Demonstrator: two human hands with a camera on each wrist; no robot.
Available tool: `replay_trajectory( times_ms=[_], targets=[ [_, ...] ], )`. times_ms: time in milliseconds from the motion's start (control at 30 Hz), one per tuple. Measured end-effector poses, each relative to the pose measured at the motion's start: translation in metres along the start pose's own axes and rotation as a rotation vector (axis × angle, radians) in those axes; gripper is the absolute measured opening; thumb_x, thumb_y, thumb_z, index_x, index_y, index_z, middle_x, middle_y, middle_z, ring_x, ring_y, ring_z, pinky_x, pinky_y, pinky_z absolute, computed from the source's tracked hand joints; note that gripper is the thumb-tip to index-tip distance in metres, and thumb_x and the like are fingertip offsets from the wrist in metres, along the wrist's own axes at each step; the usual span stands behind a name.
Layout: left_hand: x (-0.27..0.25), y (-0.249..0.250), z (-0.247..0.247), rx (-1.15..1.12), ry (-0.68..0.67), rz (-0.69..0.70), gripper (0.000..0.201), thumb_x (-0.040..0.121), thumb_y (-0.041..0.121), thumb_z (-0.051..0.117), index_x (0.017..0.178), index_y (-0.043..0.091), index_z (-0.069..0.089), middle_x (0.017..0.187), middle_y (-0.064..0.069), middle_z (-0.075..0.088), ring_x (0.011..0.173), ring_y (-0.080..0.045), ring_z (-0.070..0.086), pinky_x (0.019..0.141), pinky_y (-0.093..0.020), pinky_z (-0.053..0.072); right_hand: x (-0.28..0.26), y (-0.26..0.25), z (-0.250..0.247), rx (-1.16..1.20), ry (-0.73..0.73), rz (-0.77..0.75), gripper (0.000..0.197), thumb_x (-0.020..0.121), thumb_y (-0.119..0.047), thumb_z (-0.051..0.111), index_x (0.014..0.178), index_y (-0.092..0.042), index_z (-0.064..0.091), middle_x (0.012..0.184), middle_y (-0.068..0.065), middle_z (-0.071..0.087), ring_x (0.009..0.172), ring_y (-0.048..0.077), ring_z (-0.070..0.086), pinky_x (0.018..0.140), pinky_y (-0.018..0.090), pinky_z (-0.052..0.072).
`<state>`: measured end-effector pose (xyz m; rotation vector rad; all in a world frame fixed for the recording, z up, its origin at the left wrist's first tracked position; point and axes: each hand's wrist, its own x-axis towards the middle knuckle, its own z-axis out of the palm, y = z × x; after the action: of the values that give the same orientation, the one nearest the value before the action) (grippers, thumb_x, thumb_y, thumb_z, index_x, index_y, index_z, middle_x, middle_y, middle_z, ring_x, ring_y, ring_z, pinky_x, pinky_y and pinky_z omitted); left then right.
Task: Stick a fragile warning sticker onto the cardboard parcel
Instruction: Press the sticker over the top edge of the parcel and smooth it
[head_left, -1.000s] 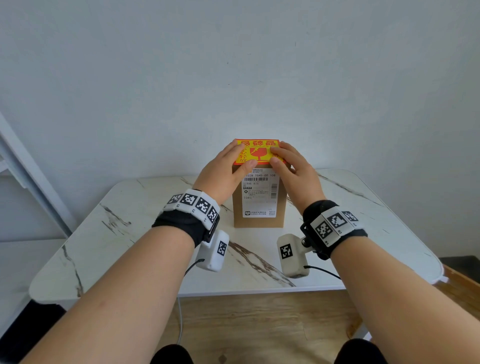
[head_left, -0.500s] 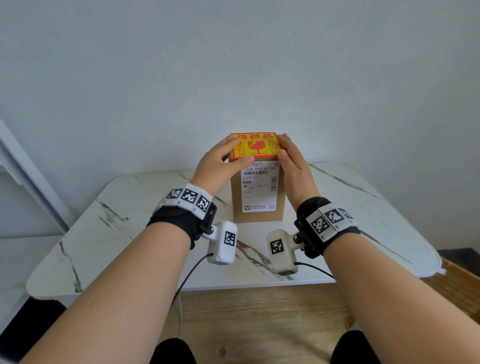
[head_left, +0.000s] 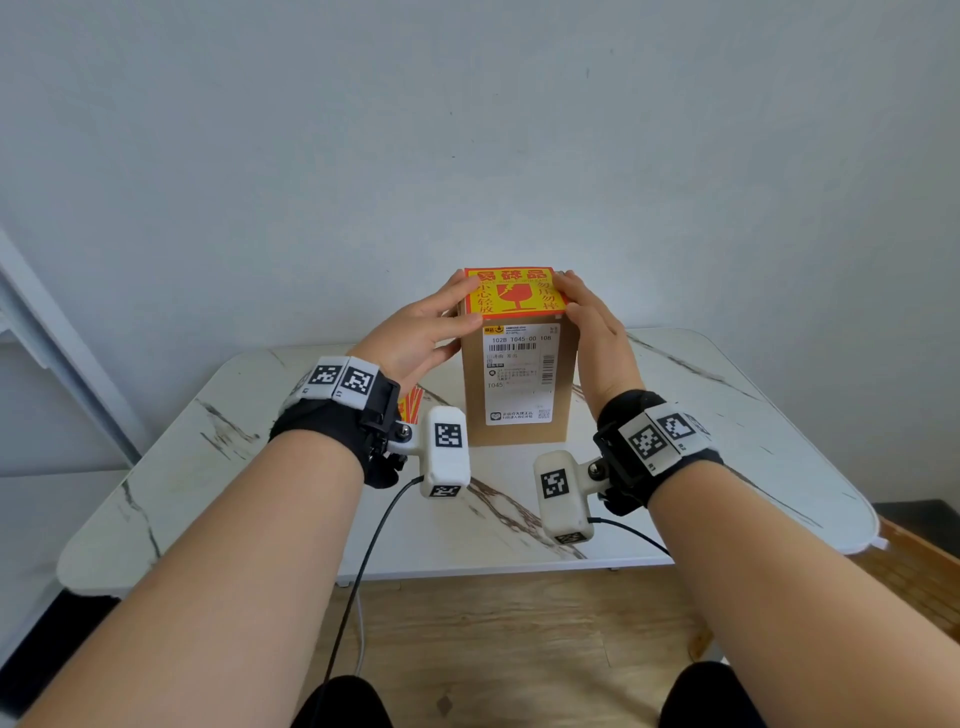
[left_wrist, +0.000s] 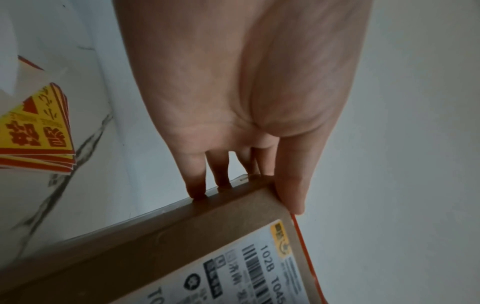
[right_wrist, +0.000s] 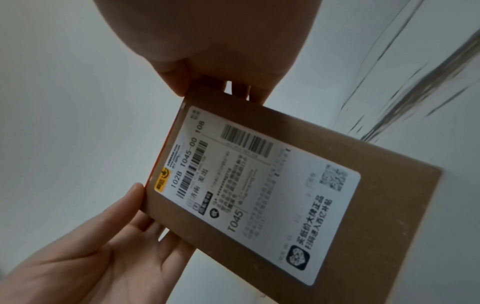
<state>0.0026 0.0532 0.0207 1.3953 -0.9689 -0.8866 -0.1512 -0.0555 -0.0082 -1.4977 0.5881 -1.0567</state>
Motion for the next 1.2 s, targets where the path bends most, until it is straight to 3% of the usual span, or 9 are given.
replay_trajectory(
  times_ms=[100, 200, 267, 400, 467, 533, 767, 1033, 1200],
  targets=[
    [0.000, 0.007, 0.006, 0.031, 0.108, 0.015, 0.048, 0.093, 0.013, 0.060, 0.139, 0.022, 0.053, 0.154, 0.019, 0.035, 0.122, -0.003, 0.048, 0.106, -0.031, 0.042, 0.004, -0.003, 0.000, 0.001, 0.023, 0.035, 0.044, 0.094, -0.009, 0.037, 0.130, -0.016, 0.061, 0.148, -0.003, 0.048, 0.131, 0.014, 0.047, 0.108, 0.028, 0.037],
    [0.002, 0.008, 0.013, 0.114, 0.266, 0.085, 0.031, 0.088, 0.020, 0.066, 0.118, 0.031, 0.066, 0.143, 0.012, 0.052, 0.119, -0.012, 0.059, 0.101, -0.036, 0.050, 0.009, -0.010, 0.000, 0.022, 0.060, 0.065, 0.042, 0.090, -0.006, 0.039, 0.123, -0.016, 0.064, 0.124, 0.003, 0.065, 0.102, 0.017, 0.063, 0.077, 0.021, 0.049],
    [0.003, 0.007, 0.018, 0.188, 0.320, 0.146, 0.039, 0.086, 0.013, 0.067, 0.120, 0.030, 0.062, 0.135, 0.007, 0.059, 0.120, -0.017, 0.061, 0.097, -0.033, 0.054, 0.010, -0.013, 0.000, 0.011, 0.084, 0.051, 0.040, 0.091, -0.005, 0.042, 0.124, -0.018, 0.060, 0.116, 0.003, 0.067, 0.094, 0.016, 0.066, 0.065, 0.016, 0.050],
    [0.006, 0.003, 0.021, 0.255, 0.359, 0.183, 0.085, 0.080, -0.008, 0.069, 0.149, 0.029, 0.033, 0.152, 0.006, 0.036, 0.131, -0.012, 0.048, 0.068, -0.009, 0.050, 0.007, -0.007, -0.004, -0.040, 0.085, 0.020, 0.059, 0.086, 0.008, 0.046, 0.139, -0.017, 0.041, 0.129, 0.000, 0.053, 0.117, 0.013, 0.056, 0.094, 0.032, 0.053],
    [0.006, -0.004, 0.019, 0.315, 0.359, 0.144, 0.099, 0.077, -0.008, 0.073, 0.154, 0.027, 0.021, 0.155, 0.004, 0.031, 0.134, -0.014, 0.045, 0.070, -0.013, 0.049, 0.003, 0.000, -0.006, -0.099, 0.075, 0.014, 0.065, 0.084, 0.010, 0.048, 0.143, -0.015, 0.036, 0.125, 0.000, 0.052, 0.111, 0.010, 0.055, 0.098, 0.036, 0.052],
    [0.005, -0.015, 0.018, 0.378, 0.339, 0.100, 0.102, 0.075, -0.006, 0.075, 0.155, 0.024, 0.020, 0.151, 0.002, 0.034, 0.130, -0.016, 0.047, 0.077, -0.021, 0.049, 0.000, 0.006, -0.007, -0.173, 0.063, 0.025, 0.066, 0.084, 0.005, 0.052, 0.144, -0.015, 0.036, 0.120, 0.002, 0.053, 0.103, 0.009, 0.058, 0.087, 0.033, 0.056],
    [-0.004, -0.052, 0.021, 0.620, 0.257, 0.075, 0.053, 0.076, 0.013, 0.078, 0.124, 0.027, 0.063, 0.136, 0.003, 0.050, 0.123, -0.019, 0.052, 0.106, -0.043, 0.044, -0.012, 0.036, -0.019, -0.465, -0.092, 0.057, 0.050, 0.082, -0.005, 0.066, 0.129, -0.019, 0.058, 0.119, 0.007, 0.043, 0.088, 0.003, 0.053, 0.050, -0.001, 0.041],
    [-0.005, -0.062, 0.025, 0.679, 0.285, 0.124, 0.045, 0.074, 0.033, 0.080, 0.116, 0.021, 0.067, 0.129, 0.001, 0.050, 0.113, -0.018, 0.055, 0.101, -0.036, 0.046, -0.009, 0.045, -0.023, -0.505, -0.159, 0.061, 0.047, 0.076, -0.020, 0.079, 0.120, -0.022, 0.062, 0.119, 0.007, 0.045, 0.077, 0.000, 0.054, 0.049, 0.000, 0.042],
    [0.000, -0.062, 0.024, 0.667, 0.320, 0.131, 0.038, 0.071, 0.036, 0.081, 0.105, 0.021, 0.072, 0.114, 0.004, 0.052, 0.104, -0.019, 0.060, 0.096, -0.039, 0.050, -0.005, 0.049, -0.021, -0.448, -0.119, 0.088, 0.038, 0.070, -0.033, 0.083, 0.103, -0.027, 0.065, 0.119, 0.011, 0.057, 0.090, 0.020, 0.069, 0.059, 0.012, 0.048]
  ],
)
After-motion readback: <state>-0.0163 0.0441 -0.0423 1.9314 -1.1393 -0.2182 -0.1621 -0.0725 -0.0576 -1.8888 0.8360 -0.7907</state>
